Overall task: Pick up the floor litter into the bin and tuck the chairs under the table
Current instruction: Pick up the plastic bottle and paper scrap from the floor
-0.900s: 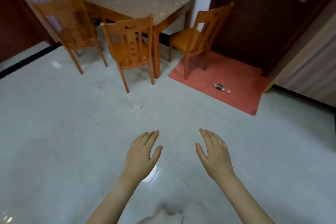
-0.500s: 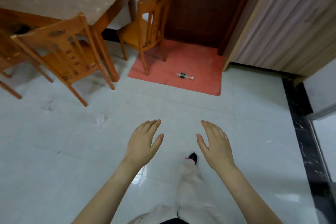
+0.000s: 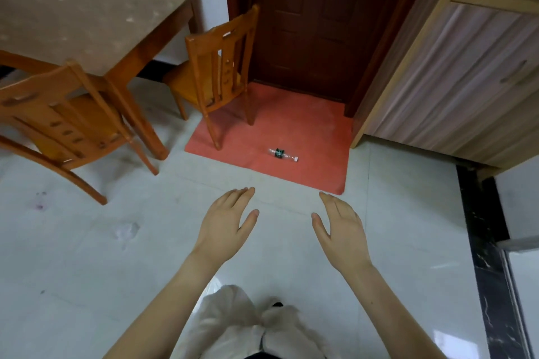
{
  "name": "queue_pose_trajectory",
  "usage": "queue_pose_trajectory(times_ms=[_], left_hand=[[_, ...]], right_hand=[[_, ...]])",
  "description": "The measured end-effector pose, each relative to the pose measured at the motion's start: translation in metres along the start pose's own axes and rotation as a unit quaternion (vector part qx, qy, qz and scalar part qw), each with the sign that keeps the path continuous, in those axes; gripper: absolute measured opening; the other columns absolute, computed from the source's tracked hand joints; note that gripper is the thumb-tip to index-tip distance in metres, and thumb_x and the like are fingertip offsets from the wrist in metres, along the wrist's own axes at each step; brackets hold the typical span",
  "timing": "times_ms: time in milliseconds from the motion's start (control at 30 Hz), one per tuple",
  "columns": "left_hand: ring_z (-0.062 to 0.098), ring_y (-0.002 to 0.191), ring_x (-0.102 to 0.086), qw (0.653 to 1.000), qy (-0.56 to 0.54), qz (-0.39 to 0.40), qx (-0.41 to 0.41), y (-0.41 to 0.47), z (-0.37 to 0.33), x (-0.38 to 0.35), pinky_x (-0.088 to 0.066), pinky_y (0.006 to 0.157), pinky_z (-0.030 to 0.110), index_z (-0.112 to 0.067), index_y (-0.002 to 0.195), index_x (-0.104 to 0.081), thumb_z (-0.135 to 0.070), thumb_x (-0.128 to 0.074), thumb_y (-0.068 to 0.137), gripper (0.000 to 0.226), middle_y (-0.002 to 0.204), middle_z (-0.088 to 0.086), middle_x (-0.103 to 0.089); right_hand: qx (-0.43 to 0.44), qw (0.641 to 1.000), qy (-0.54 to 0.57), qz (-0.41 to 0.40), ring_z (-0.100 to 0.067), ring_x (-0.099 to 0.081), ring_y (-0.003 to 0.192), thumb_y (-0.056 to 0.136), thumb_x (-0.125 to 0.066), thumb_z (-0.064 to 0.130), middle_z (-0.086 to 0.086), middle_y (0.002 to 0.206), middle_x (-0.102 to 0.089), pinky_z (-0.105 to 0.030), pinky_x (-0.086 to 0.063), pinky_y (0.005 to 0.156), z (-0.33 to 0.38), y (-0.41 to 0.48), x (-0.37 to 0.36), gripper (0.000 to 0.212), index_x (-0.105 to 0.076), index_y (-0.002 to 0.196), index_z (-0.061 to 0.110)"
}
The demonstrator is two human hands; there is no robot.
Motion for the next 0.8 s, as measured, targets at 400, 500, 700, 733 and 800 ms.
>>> queue_pose_trajectory(times_ms=[400,500,700,733,800], left_hand=[[0.021,0.123,-0.050,1.000,0.018,0.009,0.007,0.248,0.056,-0.045,-0.041,0.103,0.036,-0.013,0.136,-0.050,-0.046,-0.033,0.095,0.055,0.133,0.002,-0.056],[0.022,0.117,-0.053,0.999,0.032,0.020,-0.004,0.321,0.070,-0.052,-0.043,0.098,0.036,-0.012,0.132,-0.053,-0.044,-0.035,0.095,0.053,0.129,0.003,-0.058],[0.026,0.117,-0.051,0.998,0.040,0.041,0.009,0.447,0.094,-0.068,-0.047,0.092,0.043,-0.012,0.133,-0.051,-0.041,-0.038,0.092,0.052,0.128,0.004,-0.058],[0.026,0.116,-0.052,0.998,0.037,0.039,0.014,0.463,0.097,-0.073,-0.047,0.091,0.044,-0.013,0.133,-0.051,-0.041,-0.038,0.091,0.052,0.128,0.004,-0.058],[0.026,0.116,-0.052,0.999,0.029,0.032,0.028,0.490,0.107,-0.088,-0.047,0.092,0.044,-0.014,0.134,-0.050,-0.041,-0.038,0.092,0.051,0.129,0.004,-0.058]], right_hand=[[0.030,0.999,-0.010,0.006,-0.027,-0.054,0.120,0.094,-0.032,0.049,-0.005,0.131,-0.059,-0.040,-0.041,0.102,-0.052,0.264,-0.027,0.059,-0.051,0.138,0.014],[0.023,0.999,-0.021,0.002,-0.027,-0.055,0.118,0.095,-0.039,0.046,-0.006,0.130,-0.059,-0.042,-0.043,0.101,-0.061,0.337,-0.029,0.055,-0.051,0.137,0.014],[0.055,0.998,-0.036,0.022,-0.027,-0.049,0.125,0.093,-0.039,0.049,-0.006,0.137,-0.054,-0.046,-0.041,0.105,-0.079,0.466,-0.033,0.060,-0.044,0.142,0.015],[0.060,0.997,-0.040,0.025,-0.027,-0.049,0.125,0.093,-0.039,0.049,-0.007,0.137,-0.054,-0.045,-0.041,0.105,-0.084,0.483,-0.037,0.061,-0.045,0.142,0.014],[0.071,0.996,-0.044,0.027,-0.028,-0.049,0.124,0.093,-0.039,0.050,-0.007,0.136,-0.055,-0.044,-0.040,0.103,-0.094,0.517,-0.049,0.061,-0.046,0.141,0.013]])
Point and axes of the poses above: each hand's wrist, its own y-axis towards the middle knuckle, its own x-axis out of the back of the hand, z = x × y, the point moved 5 cm from there along y, towards the middle knuckle
